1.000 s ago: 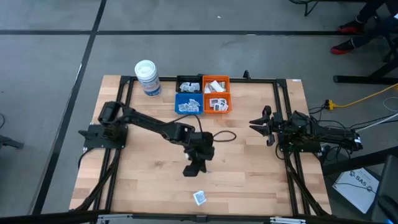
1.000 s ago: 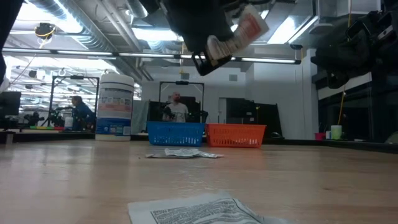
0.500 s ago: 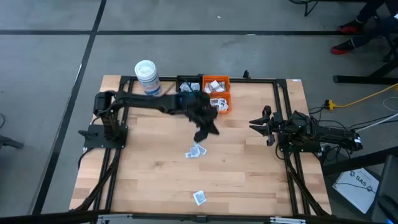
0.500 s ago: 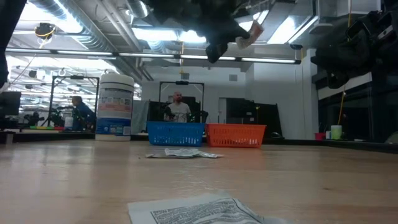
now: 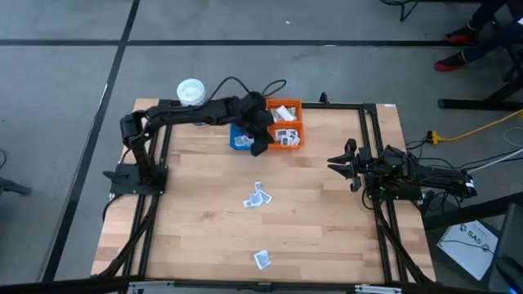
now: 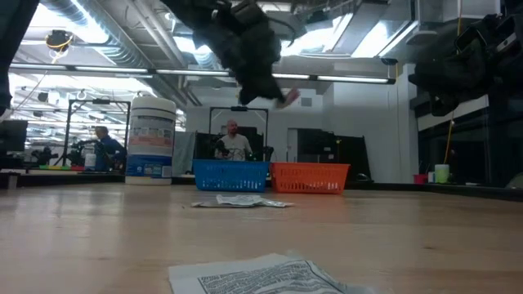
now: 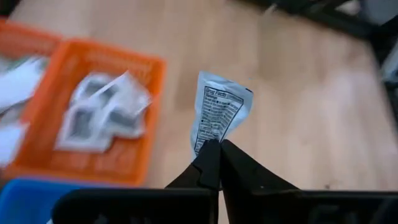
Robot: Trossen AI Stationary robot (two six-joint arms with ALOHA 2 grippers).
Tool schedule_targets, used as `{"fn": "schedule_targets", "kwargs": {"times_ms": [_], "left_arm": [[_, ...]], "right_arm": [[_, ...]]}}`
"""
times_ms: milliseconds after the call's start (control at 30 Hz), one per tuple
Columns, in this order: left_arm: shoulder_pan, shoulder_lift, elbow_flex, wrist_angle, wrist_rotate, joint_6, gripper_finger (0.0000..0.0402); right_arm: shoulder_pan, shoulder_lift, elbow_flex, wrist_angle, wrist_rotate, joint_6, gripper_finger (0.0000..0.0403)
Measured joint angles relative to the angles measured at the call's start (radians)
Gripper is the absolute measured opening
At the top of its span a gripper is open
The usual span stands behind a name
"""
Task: Pick & Place First Aid Supplies
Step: Put the ointment pack into the blue bin, then put the towelette pack into the bottom orange bin
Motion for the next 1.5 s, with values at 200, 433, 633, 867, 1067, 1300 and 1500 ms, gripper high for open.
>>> {"fn": "schedule_targets", "kwargs": {"times_ms": [200,433,633,867,1067,1300,1500], "left_arm": [[0.045,-0.006,0.0,-0.146,-0.111,0.079,0.0001],[0.101,-0.001,0.0,-0.282,-0.281,0.092,0.0001],[0.11,0.006,0.0,-0.292,-0.343,0.092,0.0001],[0.112,0.037,0.0,-0.333,-0.316,0.092,0.0006],[0.114,0.058,0.0,-0.383,-0.345,0.175,0.0011],[0.118,0.058,0.0,-0.392,-0.356,0.231,0.0052],[0.119,0.058,0.0,-0.397,-0.351,0.248,0.0117]], "right_arm": [[0.0,0.0,0.0,0.0,0.0,0.0,0.01],[0.0,0.0,0.0,0.0,0.0,0.0,0.01],[0.0,0.0,0.0,0.0,0.0,0.0,0.01],[0.0,0.0,0.0,0.0,0.0,0.0,0.01],[0.0,0.0,0.0,0.0,0.0,0.0,0.01],[0.0,0.0,0.0,0.0,0.0,0.0,0.01],[0.0,0.0,0.0,0.0,0.0,0.0,0.01]]}}
